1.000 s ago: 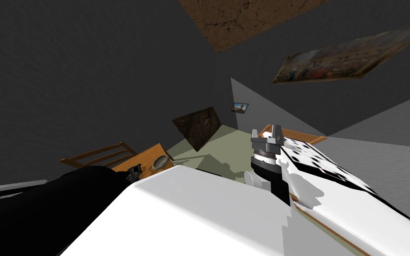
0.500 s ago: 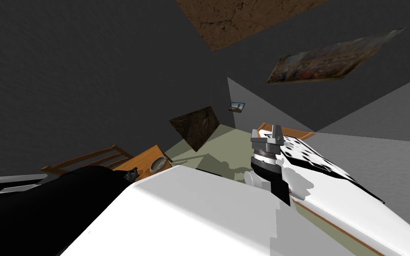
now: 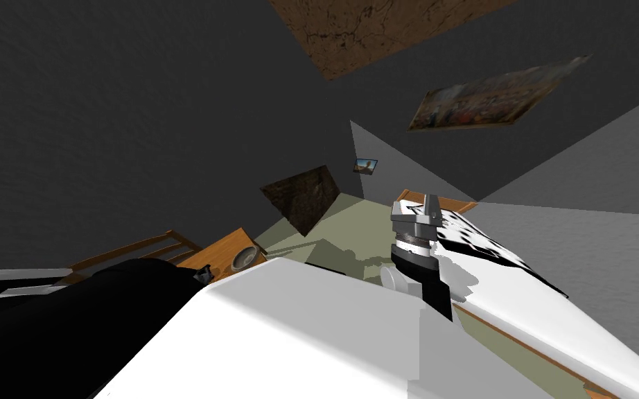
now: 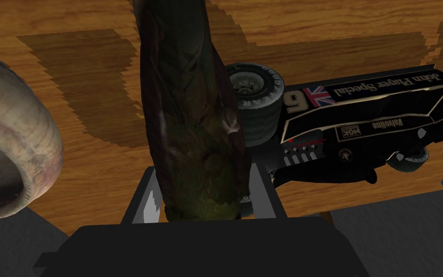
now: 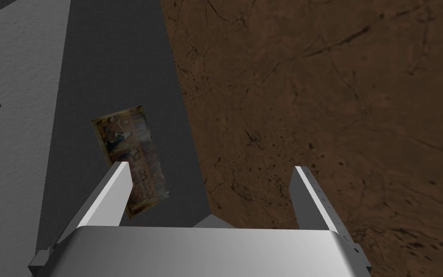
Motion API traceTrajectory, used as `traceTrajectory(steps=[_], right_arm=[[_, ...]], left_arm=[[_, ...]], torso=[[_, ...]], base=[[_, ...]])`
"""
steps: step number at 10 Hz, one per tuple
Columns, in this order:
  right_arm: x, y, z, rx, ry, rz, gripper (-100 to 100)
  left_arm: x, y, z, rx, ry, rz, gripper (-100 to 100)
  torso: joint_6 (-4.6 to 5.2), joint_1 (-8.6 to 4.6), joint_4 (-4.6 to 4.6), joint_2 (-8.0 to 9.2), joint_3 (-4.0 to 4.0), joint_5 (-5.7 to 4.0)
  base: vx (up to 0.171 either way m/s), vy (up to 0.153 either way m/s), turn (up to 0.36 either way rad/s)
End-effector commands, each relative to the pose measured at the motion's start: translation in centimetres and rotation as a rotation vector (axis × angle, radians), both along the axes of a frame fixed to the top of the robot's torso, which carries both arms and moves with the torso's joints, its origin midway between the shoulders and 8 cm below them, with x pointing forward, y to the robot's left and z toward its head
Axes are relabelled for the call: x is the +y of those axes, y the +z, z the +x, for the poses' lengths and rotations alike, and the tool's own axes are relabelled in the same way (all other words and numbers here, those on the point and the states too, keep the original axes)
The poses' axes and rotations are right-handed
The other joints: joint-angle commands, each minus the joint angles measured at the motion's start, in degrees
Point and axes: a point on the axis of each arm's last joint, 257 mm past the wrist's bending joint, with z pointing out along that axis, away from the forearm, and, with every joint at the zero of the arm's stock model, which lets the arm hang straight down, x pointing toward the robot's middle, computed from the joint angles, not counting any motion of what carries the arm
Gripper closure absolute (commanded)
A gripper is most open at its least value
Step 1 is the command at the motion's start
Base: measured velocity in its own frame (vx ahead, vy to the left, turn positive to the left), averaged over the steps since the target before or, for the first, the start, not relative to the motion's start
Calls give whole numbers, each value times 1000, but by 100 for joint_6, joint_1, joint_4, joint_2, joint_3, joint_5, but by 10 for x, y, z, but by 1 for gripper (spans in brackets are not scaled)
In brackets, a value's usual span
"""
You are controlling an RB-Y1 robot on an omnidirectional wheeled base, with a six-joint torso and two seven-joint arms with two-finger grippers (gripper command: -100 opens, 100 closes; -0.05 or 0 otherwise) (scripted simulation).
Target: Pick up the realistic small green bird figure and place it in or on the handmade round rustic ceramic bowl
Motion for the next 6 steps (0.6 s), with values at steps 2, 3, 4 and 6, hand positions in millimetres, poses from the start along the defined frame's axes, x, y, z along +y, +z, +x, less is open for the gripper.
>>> traceTrajectory(steps=[2,3,4,6], right_arm=[[0,0,0,0,0,0,0],[0,0,0,0,0,0,0],[0,0,0,0,0,0,0],[0,0,0,0,0,0,0]], left_arm=[[-9,-1,-8,6,39,-26,100],[-12,-1,-10,6,53,-34,100],[-15,0,-10,3,67,-41,100],[-19,6,-3,-24,104,-58,100]], torso=[[1,0,1,2,1,1],[1,0,2,4,3,0],[1,2,3,5,4,0],[1,2,6,12,8,-1]], base=[[-31,9,-92],[-35,15,-99],[-44,19,-83],[-70,20,-155]])
